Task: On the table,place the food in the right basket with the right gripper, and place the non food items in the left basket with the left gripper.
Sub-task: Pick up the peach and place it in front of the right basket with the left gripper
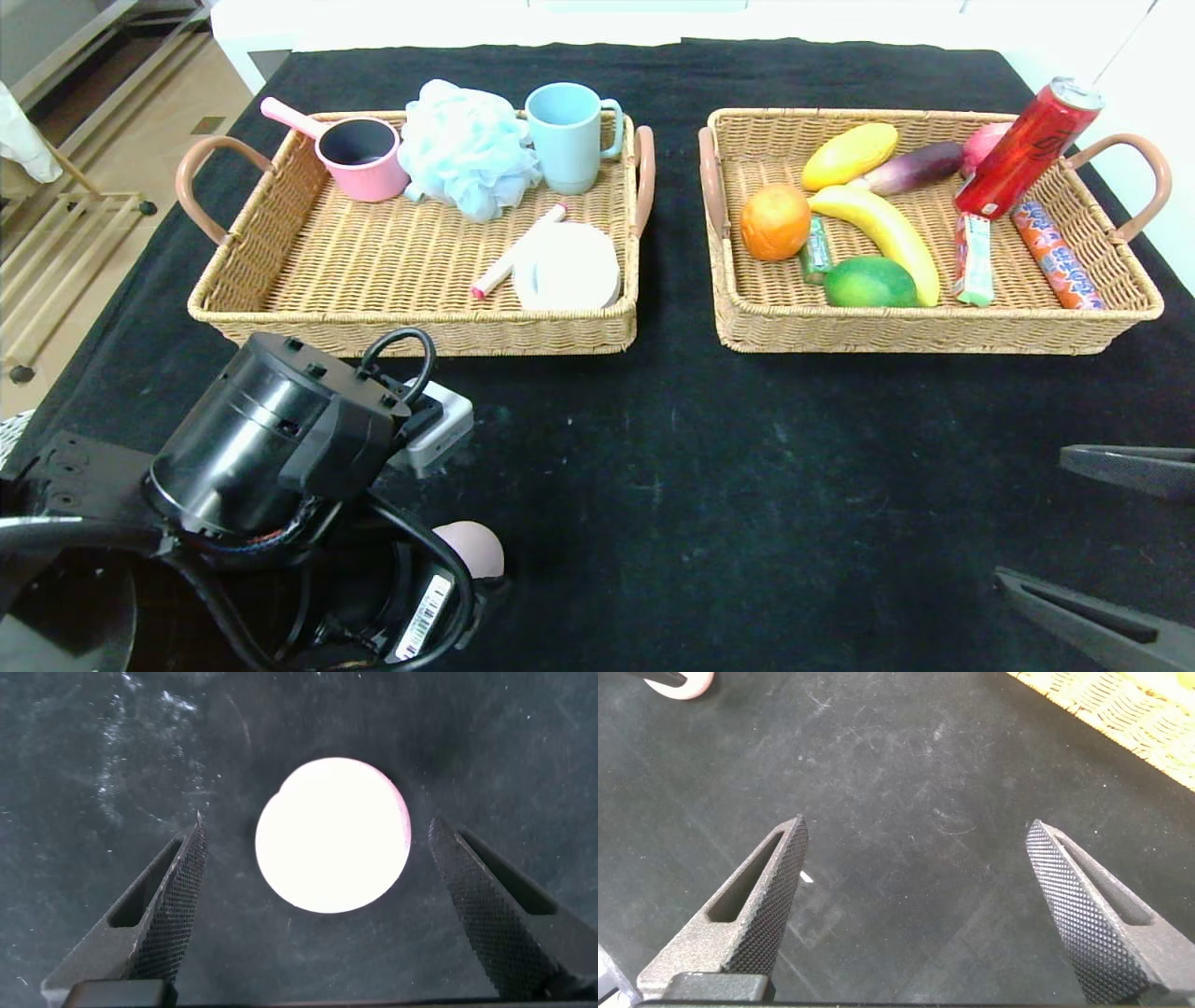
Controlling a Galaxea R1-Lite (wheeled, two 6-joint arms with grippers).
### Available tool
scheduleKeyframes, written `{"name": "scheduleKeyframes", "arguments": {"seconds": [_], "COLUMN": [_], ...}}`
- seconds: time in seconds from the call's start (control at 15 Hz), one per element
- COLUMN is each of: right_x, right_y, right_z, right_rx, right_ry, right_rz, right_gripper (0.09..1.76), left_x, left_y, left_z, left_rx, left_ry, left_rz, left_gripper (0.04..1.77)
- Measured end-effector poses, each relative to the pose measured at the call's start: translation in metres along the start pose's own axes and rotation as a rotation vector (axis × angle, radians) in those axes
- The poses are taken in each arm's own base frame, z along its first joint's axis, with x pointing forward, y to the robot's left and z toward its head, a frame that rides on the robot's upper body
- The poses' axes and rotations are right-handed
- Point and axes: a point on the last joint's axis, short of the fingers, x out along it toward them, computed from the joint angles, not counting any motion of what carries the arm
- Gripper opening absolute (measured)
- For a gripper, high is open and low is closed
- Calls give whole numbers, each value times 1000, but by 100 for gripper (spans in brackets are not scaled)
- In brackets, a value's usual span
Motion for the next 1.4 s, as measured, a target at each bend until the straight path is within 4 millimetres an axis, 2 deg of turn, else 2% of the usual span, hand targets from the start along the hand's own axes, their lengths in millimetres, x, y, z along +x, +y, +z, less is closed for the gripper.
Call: {"name": "scheduleKeyframes", "arguments": {"seconds": [0.6, 0.87, 1.07, 1.13, 1.2, 1.4], "right_x": [0, 0, 0, 0, 0, 0], "right_y": [1, 1, 1, 1, 1, 1], "right_z": [-1, -2, -2, -2, -2, -2], "right_rx": [-2, -3, -3, -3, -3, -3], "right_ry": [3, 4, 4, 4, 4, 4], "right_rz": [7, 6, 6, 7, 7, 7], "right_gripper": [171, 171, 171, 171, 171, 171], "left_x": [12, 18, 21, 22, 23, 25], "left_y": [-4, -6, -8, -8, -8, -10], "left_z": [-1, -3, -4, -4, -4, -5], "left_rx": [15, 24, 27, 28, 30, 34], "left_ry": [42, 62, 73, 75, 76, 84], "left_rz": [6, 9, 10, 11, 11, 13], "left_gripper": [171, 110, 79, 56, 14, 15]}}
